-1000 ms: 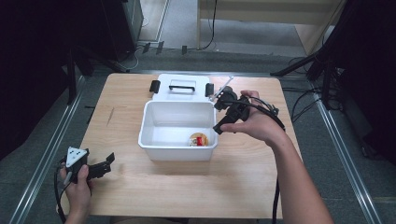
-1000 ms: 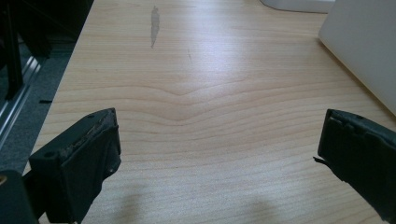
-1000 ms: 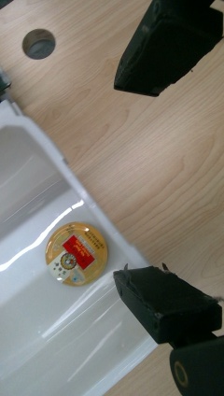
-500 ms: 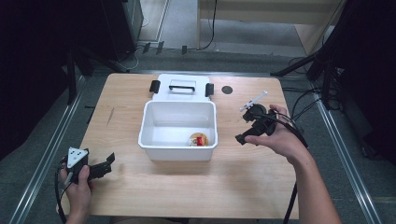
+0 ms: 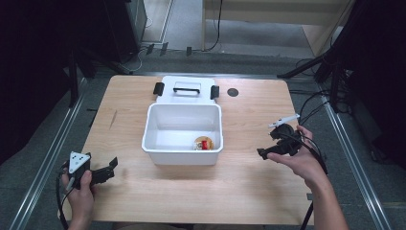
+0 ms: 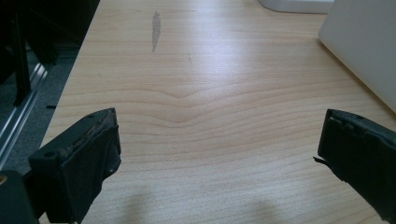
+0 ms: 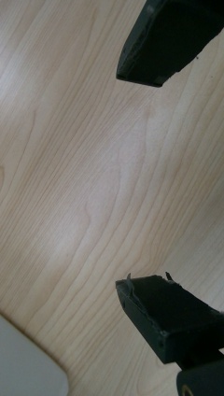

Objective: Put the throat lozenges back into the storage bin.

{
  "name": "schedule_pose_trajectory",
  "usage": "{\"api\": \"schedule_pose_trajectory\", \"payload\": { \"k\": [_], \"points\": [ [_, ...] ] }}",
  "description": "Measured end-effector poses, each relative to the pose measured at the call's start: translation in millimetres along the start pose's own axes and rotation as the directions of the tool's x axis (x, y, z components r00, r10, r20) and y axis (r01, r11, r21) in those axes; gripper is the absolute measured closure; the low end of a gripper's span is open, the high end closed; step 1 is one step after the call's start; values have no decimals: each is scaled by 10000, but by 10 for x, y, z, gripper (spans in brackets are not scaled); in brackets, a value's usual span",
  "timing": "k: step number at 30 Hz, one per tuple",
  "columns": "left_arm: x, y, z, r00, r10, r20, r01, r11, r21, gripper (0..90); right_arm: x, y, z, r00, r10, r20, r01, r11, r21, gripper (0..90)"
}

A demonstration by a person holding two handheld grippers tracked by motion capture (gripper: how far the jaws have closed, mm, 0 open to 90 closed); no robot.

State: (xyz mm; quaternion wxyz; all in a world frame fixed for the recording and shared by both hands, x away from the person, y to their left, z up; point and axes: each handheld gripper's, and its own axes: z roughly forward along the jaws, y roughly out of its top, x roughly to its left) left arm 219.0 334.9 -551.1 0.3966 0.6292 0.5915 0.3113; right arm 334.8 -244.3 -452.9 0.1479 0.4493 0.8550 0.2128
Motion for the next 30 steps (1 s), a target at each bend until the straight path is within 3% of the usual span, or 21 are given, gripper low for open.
{"api": "schedule_pose_trajectory", "payload": {
  "k": [5, 6, 10, 12, 15, 21, 22, 24, 28, 29, 30],
  "points": [
    [0, 0, 0, 10000, 15, 19, -15, 10000, 8, 0, -67, -195, 56, 9990, 388, 239, -378, 9983, -434, 32],
    [-4, -1, 0, 10000, 7, 11, -7, 10000, -19, 0, -102, -301, 94, 9972, 693, 293, -674, 9959, -603, 32],
    [-1, 0, 0, 10000, 2, 5, -2, 10000, -6, 0, -161, -460, 145, 9927, 1118, 451, -1080, 9909, -799, 32],
    [0, 0, 2, 10000, -13, 3, 13, 10000, -9, 0, -203, -560, 164, 9890, 1364, 566, -1302, 9864, -1005, 34],
    [-2, 0, -2, 10000, -4, -50, 4, 10000, -3, 0, -267, -773, 176, 9793, 1934, 600, -1816, 9700, -1618, 57],
    [4, 2, 5, 10000, -17, 35, 17, 10000, 44, 0, -321, -1038, 217, 9724, 2222, 708, -2038, 9572, -2054, 64],
    [1, 3, 6, 10000, -1, 45, 0, 10000, 68, 0, -340, -1143, 214, 9667, 2453, 730, -2210, 9439, -2454, 74],
    [3, 3, 6, 10000, -5, 61, 4, 10000, 62, 0, -358, -1242, 212, 9609, 2708, 585, -2443, 9277, -2823, 74],
    [12, 3, 7, 9999, -82, 100, 81, 9999, 66, 0, -375, -1408, 207, 9515, 3044, 444, -2736, 9034, -3302, 74],
    [12, 3, 7, 9999, -82, 100, 81, 9999, 66, 0, -375, -1408, 207, 9515, 3044, 444, -2736, 9034, -3302, 74],
    [12, 2, 5, 9999, -83, 94, 82, 10000, 51, 0, -373, -1470, 168, 9471, 3182, 424, -2799, 8831, -3765, 77]
  ]
}}
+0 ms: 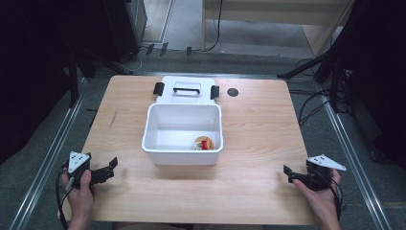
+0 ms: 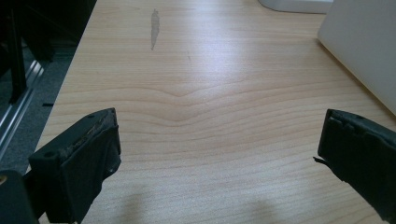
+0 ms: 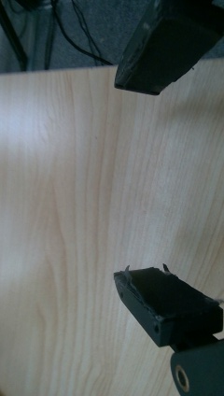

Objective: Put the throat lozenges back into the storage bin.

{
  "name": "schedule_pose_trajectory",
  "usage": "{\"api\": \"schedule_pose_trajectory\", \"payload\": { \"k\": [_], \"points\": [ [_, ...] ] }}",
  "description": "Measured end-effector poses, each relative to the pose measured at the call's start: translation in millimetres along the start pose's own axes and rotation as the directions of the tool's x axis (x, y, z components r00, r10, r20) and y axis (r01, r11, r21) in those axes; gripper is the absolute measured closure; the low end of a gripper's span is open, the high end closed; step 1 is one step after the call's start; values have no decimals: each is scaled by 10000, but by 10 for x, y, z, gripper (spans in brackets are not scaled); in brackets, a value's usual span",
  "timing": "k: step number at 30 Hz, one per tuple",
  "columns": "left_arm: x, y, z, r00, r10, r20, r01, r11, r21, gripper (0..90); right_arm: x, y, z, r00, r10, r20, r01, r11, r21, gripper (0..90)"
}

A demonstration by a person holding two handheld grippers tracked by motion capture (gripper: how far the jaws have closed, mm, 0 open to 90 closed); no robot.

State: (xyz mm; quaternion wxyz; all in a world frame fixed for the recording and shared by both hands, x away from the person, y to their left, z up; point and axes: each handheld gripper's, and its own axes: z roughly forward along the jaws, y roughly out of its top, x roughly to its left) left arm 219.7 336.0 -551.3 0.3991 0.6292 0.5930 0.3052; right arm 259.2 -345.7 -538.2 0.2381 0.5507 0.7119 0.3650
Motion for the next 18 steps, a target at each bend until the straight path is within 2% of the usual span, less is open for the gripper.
{"api": "schedule_pose_trajectory", "payload": {
  "k": [7, 10, 18],
  "points": [
    [4, 0, -1, 10000, -48, 22, 48, 10000, 1, 0, -13, -163, -124, 9990, 104, 437, -70, 9970, -767, 95],
    [3, 1, 1, 10000, -33, 12, 33, 10000, 21, 0, 3, -193, -175, 9986, 365, 393, -320, 9936, -1084, 106],
    [1, 1, 2, 10000, -24, -5, 24, 10000, 37, 0, 88, -238, -172, 9980, -135, 617, 206, 9930, -1164, 115]
  ]
}}
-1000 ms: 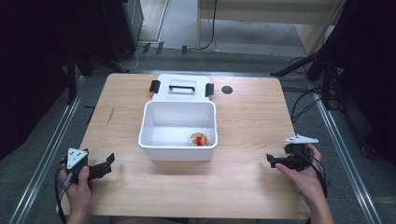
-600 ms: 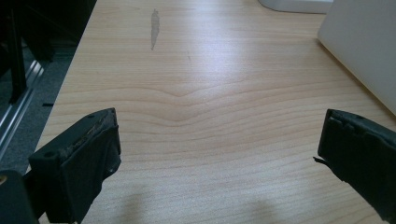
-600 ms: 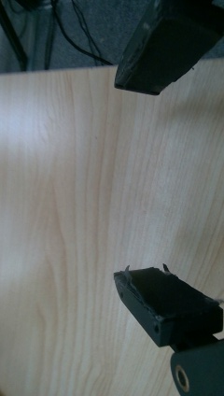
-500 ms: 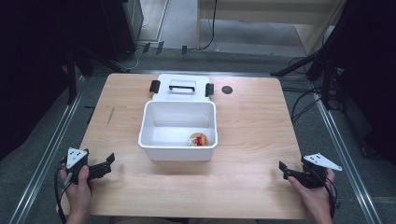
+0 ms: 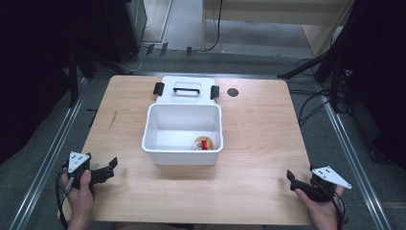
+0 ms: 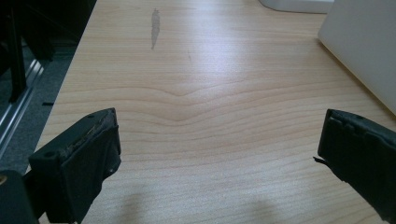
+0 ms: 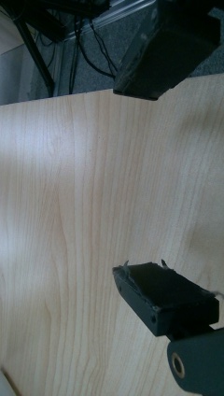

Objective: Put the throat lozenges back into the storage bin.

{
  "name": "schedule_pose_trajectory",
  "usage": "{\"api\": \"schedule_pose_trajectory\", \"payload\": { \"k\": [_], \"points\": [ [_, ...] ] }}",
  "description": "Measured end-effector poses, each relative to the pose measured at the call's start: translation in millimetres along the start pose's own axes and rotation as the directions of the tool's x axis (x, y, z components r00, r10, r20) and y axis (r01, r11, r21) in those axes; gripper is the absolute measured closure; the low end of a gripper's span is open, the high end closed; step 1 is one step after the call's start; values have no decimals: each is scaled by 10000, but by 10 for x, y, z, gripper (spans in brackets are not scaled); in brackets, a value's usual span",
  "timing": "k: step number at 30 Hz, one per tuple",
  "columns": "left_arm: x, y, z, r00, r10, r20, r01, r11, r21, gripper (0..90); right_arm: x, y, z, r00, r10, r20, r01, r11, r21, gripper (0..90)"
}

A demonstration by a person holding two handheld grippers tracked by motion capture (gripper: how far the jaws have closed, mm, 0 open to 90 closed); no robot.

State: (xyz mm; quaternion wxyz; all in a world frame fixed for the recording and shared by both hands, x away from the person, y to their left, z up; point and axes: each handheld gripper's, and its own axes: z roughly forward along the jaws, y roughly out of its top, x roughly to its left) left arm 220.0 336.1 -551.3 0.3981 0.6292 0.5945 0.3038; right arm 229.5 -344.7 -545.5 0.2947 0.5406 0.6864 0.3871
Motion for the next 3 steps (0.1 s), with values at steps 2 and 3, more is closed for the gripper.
{"api": "schedule_pose_trajectory", "payload": {
  "k": [2, 3],
  "points": [
    [0, 0, 0, 10000, 2, 1, -2, 10000, 9, 0, 7, -3, -1, 10000, -30, 43, 30, 10000, -43, 121],
    [0, 0, 0, 10000, 2, 1, -2, 10000, 9, 0, 12, -4, 0, 10000, -61, 54, 61, 10000, -27, 122]
  ]
}}
